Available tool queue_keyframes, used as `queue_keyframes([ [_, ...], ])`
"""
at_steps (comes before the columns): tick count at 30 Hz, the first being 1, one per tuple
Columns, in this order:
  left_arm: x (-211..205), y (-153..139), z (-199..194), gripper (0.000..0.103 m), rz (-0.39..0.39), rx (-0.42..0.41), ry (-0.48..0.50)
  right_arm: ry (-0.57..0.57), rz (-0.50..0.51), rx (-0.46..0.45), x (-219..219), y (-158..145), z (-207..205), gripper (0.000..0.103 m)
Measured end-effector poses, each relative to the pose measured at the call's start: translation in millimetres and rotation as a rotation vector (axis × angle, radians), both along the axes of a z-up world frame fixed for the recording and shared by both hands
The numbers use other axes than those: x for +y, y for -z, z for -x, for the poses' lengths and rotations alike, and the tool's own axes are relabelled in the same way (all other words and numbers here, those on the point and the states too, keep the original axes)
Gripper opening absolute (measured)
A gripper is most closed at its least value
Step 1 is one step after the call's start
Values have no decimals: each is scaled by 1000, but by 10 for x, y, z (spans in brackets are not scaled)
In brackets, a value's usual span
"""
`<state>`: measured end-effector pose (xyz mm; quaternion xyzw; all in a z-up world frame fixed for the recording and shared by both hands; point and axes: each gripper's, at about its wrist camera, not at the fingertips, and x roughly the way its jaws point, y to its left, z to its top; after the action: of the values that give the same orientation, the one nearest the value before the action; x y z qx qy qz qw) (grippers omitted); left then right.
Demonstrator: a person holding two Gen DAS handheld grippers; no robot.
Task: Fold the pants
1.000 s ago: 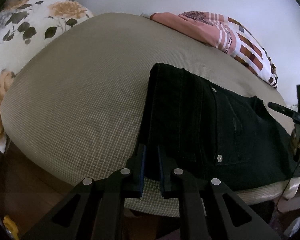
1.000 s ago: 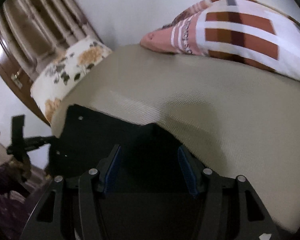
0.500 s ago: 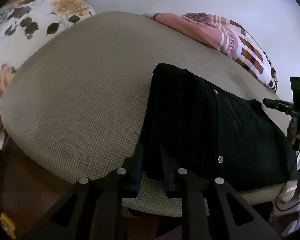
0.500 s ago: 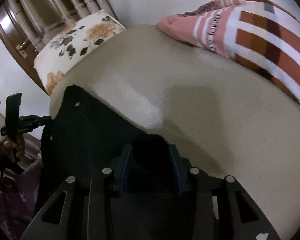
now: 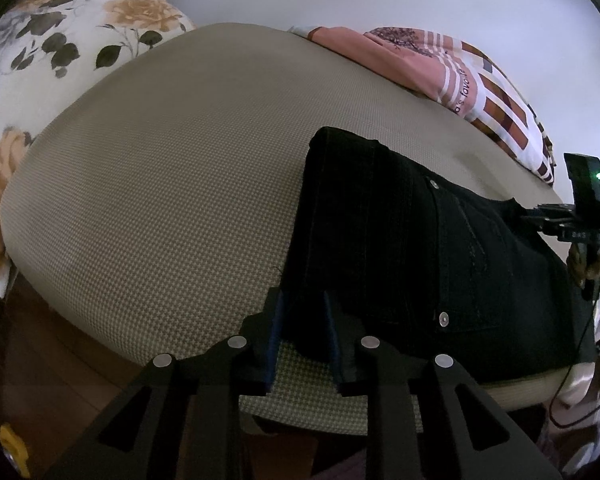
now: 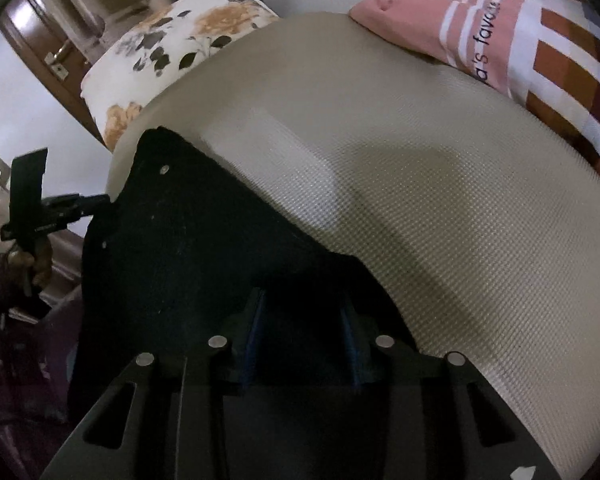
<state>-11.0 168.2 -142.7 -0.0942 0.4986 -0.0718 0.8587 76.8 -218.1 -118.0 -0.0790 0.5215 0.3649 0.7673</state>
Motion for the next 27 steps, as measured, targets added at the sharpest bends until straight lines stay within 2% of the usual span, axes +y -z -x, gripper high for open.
queue_keyframes([
  [4,40,8,-9,31,1,5,-12,15,-25,22,-72,29,-49,31],
  [7,54,11,-18,34,0,6,-19,0,-4,6,2,49,8,22],
  [8,57,12,-21,34,-2,5,-19,14,-11,-2,8,34,14,17],
  [11,48,-6,-34,34,-11,0,-16,64,-35,-31,-13,-21,33,12],
  [16,32,-89,-121,34,-18,-21,-32,232,-177,-38,-290,4,17,7],
  [19,61,-118,-208,34,-15,-31,-58,352,-256,-3,-443,178,-42,6],
  [21,85,-128,-266,34,-9,-25,-62,372,-268,-9,-462,183,-45,6],
  [25,39,-210,-448,34,50,-24,7,368,-259,-9,-453,195,-20,6],
  [27,-31,-236,-606,35,36,-14,67,366,-262,-13,-449,189,-5,6],
])
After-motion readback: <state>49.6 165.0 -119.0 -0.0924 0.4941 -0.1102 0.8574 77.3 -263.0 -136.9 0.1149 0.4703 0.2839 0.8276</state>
